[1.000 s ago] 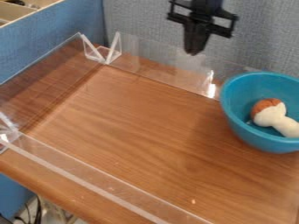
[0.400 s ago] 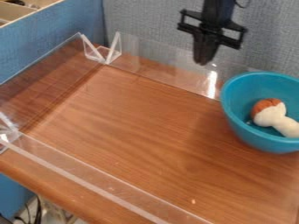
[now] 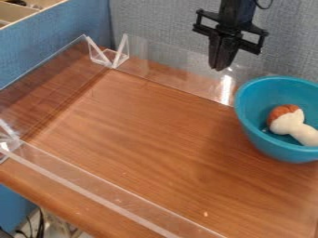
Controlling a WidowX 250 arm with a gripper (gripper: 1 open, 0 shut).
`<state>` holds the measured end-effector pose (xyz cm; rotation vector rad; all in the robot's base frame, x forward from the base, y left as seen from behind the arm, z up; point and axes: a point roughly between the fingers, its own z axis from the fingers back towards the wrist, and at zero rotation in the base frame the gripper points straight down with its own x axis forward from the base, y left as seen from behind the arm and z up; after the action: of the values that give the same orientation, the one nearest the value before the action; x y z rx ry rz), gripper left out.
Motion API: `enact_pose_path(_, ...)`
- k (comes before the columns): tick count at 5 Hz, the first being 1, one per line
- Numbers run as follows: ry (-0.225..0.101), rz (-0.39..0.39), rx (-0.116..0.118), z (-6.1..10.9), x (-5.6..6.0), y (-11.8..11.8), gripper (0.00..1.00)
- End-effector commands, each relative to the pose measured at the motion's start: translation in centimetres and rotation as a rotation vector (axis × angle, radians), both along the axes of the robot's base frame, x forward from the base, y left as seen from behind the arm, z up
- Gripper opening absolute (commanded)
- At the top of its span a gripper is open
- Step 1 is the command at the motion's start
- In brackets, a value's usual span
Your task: Remove the mushroom from inside the blue bowl and put it on the table
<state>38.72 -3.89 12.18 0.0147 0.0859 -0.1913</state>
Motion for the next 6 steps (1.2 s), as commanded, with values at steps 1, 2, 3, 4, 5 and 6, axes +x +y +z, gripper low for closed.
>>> enact_pose_path(1,-0.135,-0.067,-0.026,4.0,0.5,-2.0,1.0)
enact_pose_path(2,-0.121,-0.127,-0.033,2.9,0.9,-3.9,0.0)
enact_pose_path(3,-0.111,-0.146,-0.034,3.2,1.7,-5.4,0.0)
enact_pose_path(4,-0.09,-0.178,-0.035,2.8,2.3,-7.2,1.0)
enact_pose_path(5,-0.082,-0.185,-0.038,3.2,2.3,-8.2,1.0)
enact_pose_path(6,-0.072,-0.184,-0.041,2.4,2.5,-8.9,1.0)
